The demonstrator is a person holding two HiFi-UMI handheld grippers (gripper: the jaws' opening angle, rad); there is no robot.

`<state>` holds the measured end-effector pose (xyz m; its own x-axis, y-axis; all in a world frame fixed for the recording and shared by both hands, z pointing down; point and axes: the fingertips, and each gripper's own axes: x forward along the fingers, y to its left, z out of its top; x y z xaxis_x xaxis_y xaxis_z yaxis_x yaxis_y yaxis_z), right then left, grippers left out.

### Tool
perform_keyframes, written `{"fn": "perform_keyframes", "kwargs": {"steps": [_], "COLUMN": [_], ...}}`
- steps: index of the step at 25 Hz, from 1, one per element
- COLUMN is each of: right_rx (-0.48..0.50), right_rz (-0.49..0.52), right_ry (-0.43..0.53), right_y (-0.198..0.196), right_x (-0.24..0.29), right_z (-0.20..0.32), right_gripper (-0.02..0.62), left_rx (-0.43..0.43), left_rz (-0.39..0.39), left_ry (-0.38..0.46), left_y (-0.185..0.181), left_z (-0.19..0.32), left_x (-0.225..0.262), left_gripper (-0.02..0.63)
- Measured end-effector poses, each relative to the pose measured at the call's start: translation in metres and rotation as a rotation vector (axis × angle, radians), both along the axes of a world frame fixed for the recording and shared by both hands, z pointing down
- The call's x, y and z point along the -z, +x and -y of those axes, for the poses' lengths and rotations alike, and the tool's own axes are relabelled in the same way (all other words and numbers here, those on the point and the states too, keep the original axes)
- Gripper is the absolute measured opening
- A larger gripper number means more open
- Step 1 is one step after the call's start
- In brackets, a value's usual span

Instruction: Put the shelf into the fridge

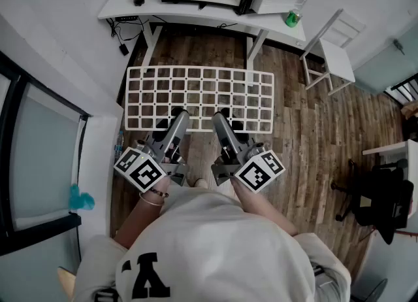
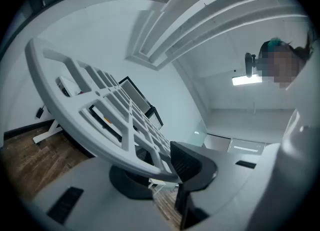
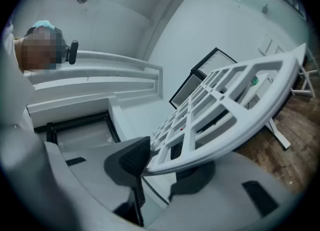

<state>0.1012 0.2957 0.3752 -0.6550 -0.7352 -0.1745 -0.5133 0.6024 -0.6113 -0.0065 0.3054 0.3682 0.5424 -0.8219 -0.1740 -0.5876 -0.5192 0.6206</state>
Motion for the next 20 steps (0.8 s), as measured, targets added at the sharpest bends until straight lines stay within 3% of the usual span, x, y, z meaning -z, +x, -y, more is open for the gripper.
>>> {"fn": "perform_keyframes", "kwargs": {"steps": [20], "right_rx": [-0.006], "right_rz": [0.028], "right_ry": [-0.014], "right_y": [0.0036], "right_x": [0.0], "right_z": [0.0012], "right_gripper": [0.132], "left_rx": [0.001], "left_rz": [0.007], "left_ry": [0.006], "left_y": [0.0032], "left_z": [0.0009], "left_x": [0.0029], "left_gripper": [0.092]}}
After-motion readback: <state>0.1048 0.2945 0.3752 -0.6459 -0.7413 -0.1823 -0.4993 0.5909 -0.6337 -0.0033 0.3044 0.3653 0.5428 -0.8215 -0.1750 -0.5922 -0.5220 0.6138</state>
